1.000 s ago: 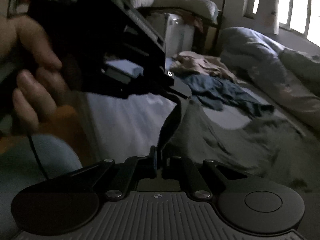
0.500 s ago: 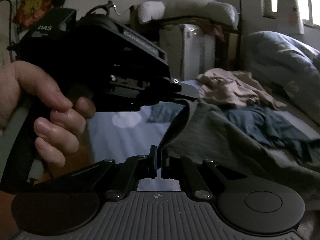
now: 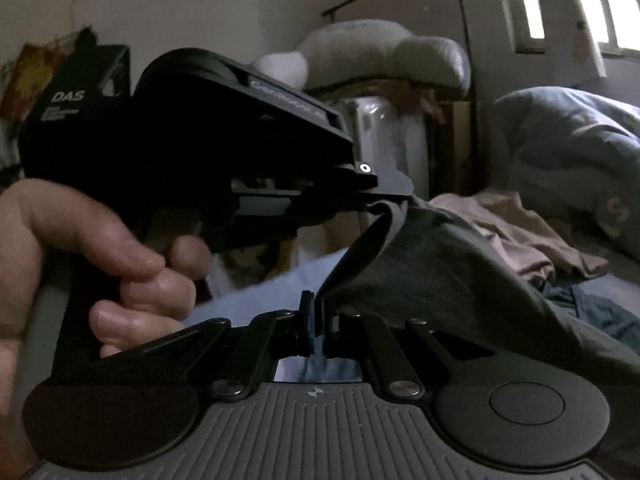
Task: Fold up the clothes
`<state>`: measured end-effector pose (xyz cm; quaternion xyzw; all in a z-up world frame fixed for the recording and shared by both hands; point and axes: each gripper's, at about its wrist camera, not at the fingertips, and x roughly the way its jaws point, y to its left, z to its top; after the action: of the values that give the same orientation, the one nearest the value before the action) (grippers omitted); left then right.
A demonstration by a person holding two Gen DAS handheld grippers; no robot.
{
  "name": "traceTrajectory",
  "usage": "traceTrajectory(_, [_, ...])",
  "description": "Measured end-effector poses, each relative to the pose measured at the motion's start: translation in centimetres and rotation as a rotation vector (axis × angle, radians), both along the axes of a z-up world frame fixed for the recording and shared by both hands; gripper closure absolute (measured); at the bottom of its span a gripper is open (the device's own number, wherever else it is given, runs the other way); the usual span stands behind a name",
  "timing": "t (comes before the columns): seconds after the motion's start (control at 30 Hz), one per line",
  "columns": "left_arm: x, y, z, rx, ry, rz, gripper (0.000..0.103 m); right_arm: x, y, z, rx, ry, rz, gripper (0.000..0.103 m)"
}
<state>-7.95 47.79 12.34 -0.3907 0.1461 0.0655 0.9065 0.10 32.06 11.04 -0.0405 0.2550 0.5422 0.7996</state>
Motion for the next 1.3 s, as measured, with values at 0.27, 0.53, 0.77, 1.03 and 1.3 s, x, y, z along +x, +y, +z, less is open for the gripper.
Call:
traceTrajectory(0.27, [1.2,3.1,-0.4,0.053,0.049,-0.008,0.097,1.9,4.4,-1.3,0.019,0.029,-0.013,0.099])
traceTrajectory(0.53, [-0.4,5.1,-10.8,-0.051,0.257,0.045,0.097,0.1,7.3,-9.6,-0.175,0.107,0.025,0.096])
traceTrajectory(0.77, [-1.4,6.1,-16.1,-0.112,0.325,0.054,0.097,-0.9,2.2,-11.3,-0.233,0.024,0.071,0.052])
traceTrajectory(1.03, [-1.5,6.4,-16.5,-0.11,0.283,0.053,0.097,15.5,-13.5,-6.4,-0.135,0.103,-0.325,0.031])
traceTrajectory(1.3, [-1.3,6.2,-16.3,-0.102,0.29,0.066,0.097,33.0,-20.4,-10.1,-0.223,0.385,-0.705,0.039])
